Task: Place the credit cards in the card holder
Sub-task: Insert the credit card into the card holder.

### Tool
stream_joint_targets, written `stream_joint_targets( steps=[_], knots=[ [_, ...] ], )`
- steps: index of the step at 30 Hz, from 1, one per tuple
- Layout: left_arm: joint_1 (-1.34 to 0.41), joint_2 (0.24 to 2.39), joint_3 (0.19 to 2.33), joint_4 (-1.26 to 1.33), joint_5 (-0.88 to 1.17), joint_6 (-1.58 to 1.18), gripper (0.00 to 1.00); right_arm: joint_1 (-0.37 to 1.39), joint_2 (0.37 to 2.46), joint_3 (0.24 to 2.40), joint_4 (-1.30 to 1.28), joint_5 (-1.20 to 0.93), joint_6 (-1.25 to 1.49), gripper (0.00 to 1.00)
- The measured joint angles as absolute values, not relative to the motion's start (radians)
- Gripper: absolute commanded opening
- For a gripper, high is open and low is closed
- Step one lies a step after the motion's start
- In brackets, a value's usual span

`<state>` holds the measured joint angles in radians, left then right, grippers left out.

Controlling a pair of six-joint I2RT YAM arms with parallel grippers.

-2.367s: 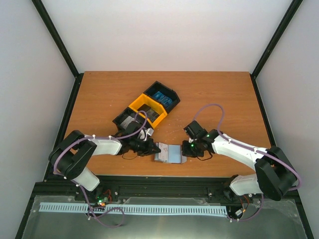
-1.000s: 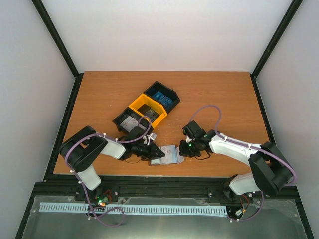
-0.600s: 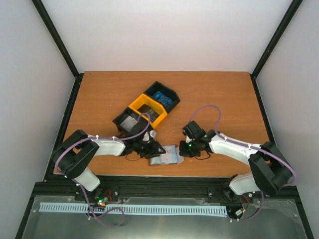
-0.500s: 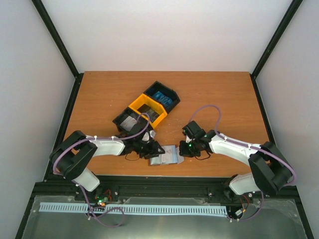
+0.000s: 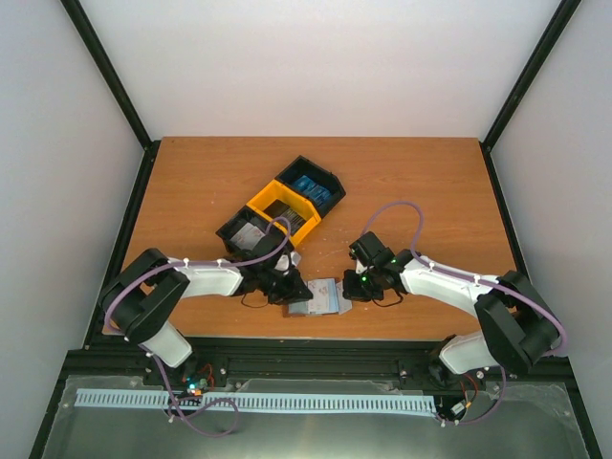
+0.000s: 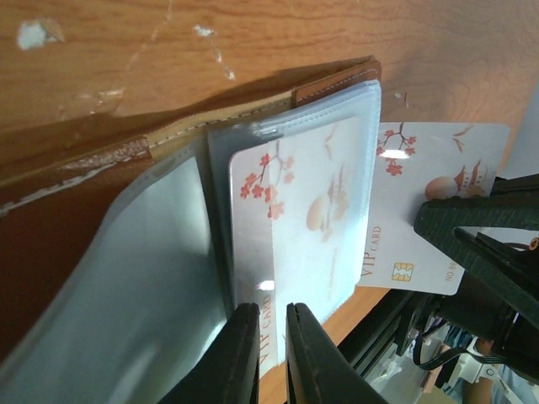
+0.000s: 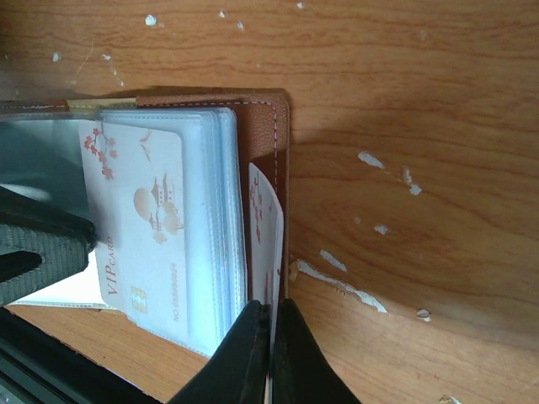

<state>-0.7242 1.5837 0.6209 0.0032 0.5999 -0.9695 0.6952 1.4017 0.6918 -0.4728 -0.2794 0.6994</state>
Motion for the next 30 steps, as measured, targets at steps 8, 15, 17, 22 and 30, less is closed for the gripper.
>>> stream_joint_targets(
  steps=[8,15,17,22,30],
  knots=[
    [-0.725,1.617,0.627,0.002,0.601,-0.96,0.12,0.695,1.409,0.692,-0.461,-0.286,0.699,0.03],
    [-0.725,1.581,0.628,-0.017,0.593,-0.953,0.18,0.695,1.409,0.692,-0.458,-0.288,0.699,0.03],
    [-0.726,1.567,0.628,-0.022,0.59,-0.954,0.24,0.695,1.409,0.692,-0.457,-0.288,0.699,0.03],
    [-0.726,1.546,0.635,-0.061,0.555,-0.961,0.27,0.695,1.409,0.692,-0.457,-0.288,0.699,0.03],
    [-0.727,1.568,0.663,-0.115,0.519,-0.957,0.08,0.695,1.413,0.692,-0.452,-0.29,0.699,0.03]
  ],
)
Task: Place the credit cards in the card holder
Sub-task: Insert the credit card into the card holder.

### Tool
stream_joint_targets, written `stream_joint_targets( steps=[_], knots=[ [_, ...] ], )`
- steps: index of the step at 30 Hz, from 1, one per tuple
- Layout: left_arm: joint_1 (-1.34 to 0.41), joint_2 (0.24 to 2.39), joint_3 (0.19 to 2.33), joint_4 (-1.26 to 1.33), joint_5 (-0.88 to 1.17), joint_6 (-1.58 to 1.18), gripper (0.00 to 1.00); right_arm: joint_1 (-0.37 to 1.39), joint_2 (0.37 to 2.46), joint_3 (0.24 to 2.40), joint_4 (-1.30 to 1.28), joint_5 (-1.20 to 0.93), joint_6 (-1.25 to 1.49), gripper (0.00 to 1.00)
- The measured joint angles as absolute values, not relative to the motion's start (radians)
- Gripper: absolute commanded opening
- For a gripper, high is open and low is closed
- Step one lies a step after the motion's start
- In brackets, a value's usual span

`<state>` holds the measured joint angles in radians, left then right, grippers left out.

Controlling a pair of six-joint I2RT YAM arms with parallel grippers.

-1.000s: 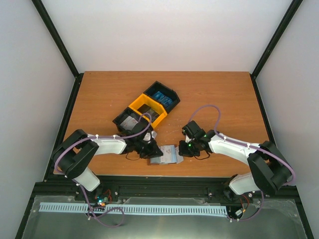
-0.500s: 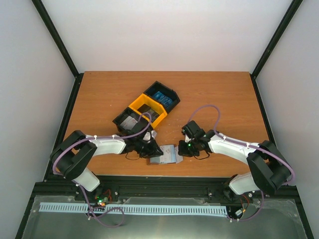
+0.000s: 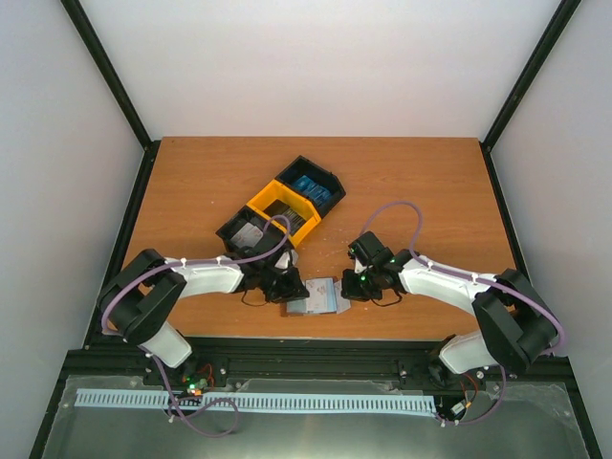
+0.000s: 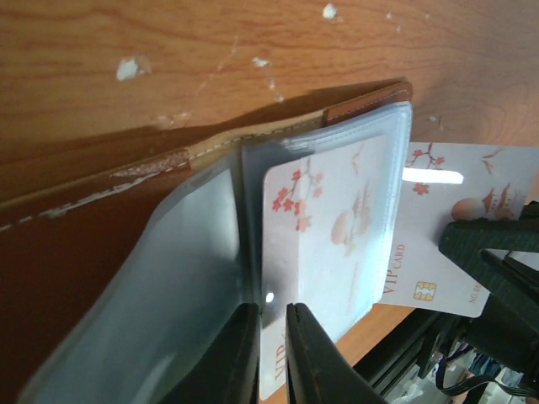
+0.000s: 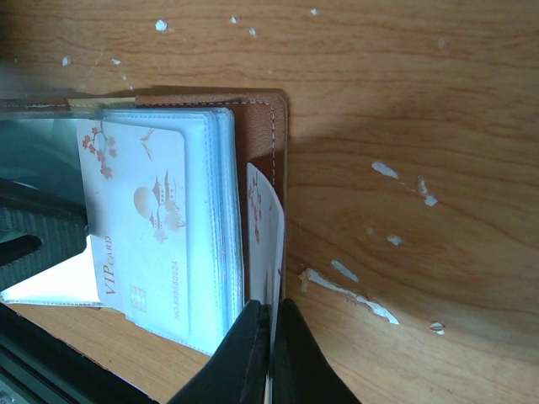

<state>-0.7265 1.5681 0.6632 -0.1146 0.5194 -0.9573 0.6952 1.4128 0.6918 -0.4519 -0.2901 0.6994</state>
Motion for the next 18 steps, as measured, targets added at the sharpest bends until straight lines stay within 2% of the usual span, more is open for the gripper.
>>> stream_joint_targets(
  steps=[5,18],
  knots=[
    [-0.727,1.6,0.668,-0.112,0.524,-0.954,0.05,0.695,1.417,0.692,-0.447,-0.294,0.699,0.03],
    [-0.728,1.629,0.675,-0.066,0.569,-0.951,0.07,0.695,1.42,0.692,-0.441,-0.297,0.699,0.03]
  ],
)
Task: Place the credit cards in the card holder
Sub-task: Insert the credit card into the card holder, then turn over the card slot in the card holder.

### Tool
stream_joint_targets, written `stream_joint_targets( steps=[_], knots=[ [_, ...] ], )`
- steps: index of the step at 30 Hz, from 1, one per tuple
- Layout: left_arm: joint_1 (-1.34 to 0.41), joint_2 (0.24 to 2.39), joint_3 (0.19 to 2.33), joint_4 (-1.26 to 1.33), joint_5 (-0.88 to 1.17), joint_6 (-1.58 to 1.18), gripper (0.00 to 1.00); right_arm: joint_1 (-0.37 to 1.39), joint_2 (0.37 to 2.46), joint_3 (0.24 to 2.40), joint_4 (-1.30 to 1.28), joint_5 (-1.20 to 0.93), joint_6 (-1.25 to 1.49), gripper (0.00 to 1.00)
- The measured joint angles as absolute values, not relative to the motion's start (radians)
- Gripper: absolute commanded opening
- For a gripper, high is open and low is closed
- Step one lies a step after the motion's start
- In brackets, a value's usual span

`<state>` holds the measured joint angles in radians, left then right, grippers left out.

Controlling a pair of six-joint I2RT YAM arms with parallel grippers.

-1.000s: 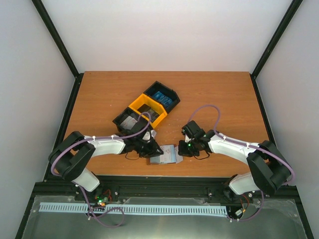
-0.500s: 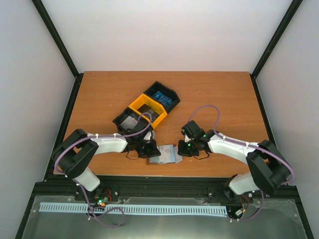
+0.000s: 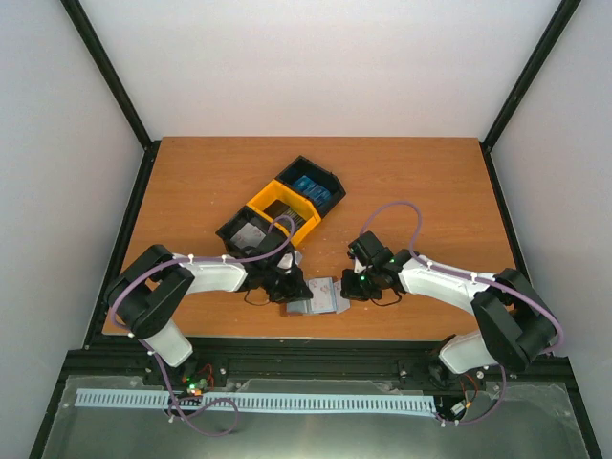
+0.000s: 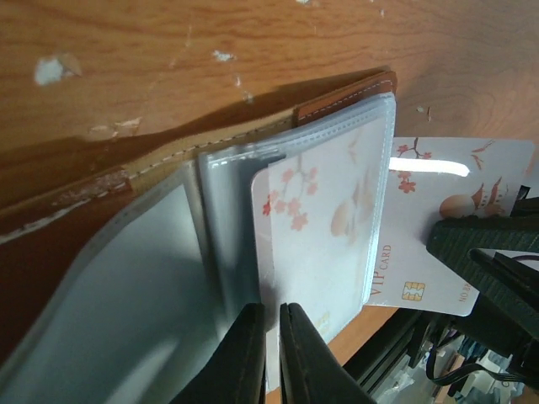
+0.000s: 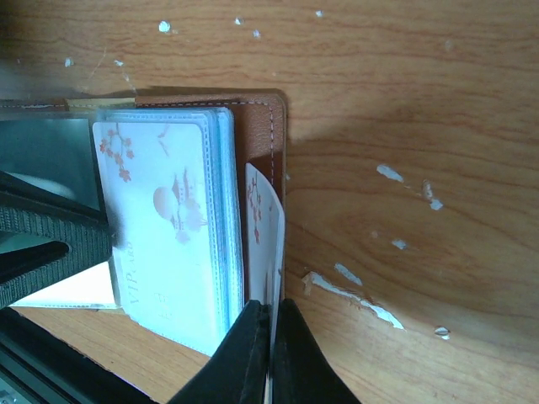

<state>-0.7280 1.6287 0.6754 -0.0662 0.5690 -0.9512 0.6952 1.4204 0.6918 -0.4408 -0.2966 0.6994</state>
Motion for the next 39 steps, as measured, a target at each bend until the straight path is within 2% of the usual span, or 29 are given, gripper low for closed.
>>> stream_joint_targets(
  steps=[6,12,17,20,28,39],
  knots=[
    [-0.73,1.623,0.675,-0.069,0.563,-0.949,0.11,0.698,1.388,0.694,-0.469,-0.25,0.698,0.03],
    [-0.731,1.559,0.685,-0.15,0.523,-0.916,0.25,0.696,1.281,0.729,-0.577,-0.152,0.662,0.03],
    [-0.731,1.473,0.686,-0.218,0.473,-0.906,0.28,0.696,1.21,0.726,-0.538,-0.174,0.627,0.03],
    [-0.732,1.428,0.682,-0.266,0.418,-0.906,0.27,0.696,1.206,0.692,-0.468,-0.207,0.625,0.03],
    [-0.732,1.408,0.619,-0.31,0.358,-0.909,0.18,0.696,1.231,0.616,-0.286,-0.252,0.648,0.03],
    [-0.732,1.415,0.595,-0.306,0.352,-0.906,0.15,0.696,1.296,0.551,-0.161,-0.293,0.674,0.03]
  ],
)
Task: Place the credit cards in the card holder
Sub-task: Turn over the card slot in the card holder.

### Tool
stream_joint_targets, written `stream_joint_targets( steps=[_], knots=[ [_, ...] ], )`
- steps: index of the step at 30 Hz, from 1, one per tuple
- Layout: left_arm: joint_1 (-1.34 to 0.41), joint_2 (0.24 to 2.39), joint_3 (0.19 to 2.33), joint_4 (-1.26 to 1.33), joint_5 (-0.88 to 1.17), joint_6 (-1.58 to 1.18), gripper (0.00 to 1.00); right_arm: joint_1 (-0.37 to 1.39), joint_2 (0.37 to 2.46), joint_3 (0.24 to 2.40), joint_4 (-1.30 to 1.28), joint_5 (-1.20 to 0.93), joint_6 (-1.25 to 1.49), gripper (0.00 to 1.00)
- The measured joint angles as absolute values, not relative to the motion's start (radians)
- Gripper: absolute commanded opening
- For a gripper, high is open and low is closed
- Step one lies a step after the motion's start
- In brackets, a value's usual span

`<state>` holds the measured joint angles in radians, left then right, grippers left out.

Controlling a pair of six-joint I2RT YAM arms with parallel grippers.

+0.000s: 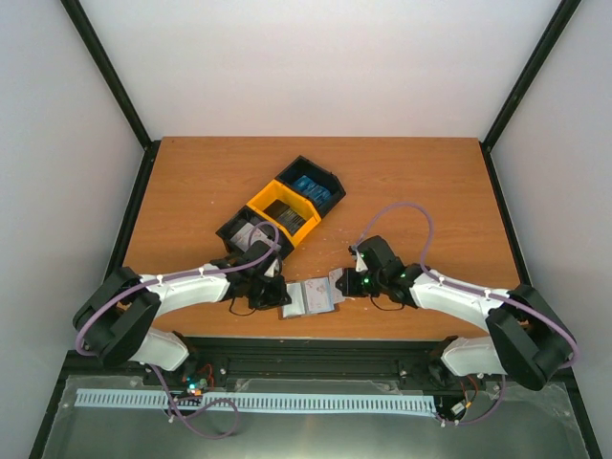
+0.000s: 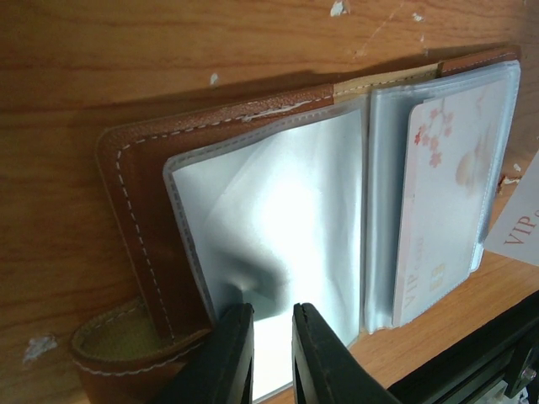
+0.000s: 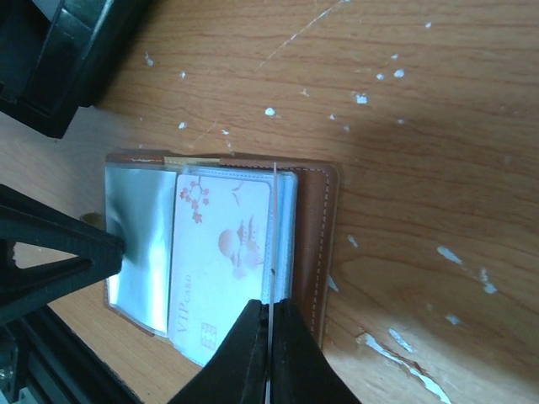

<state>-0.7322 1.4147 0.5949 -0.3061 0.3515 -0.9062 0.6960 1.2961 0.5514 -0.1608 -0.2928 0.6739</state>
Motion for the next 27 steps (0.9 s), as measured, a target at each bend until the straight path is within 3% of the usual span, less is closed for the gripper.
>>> stream_joint_targets(
  steps=[27],
  knots=[
    [-0.732,1.427,0.592,-0.284,0.37,-0.902,0.11,0.696,1.351,0.527,-0.078,-0.302,0.696,0.03]
  ],
)
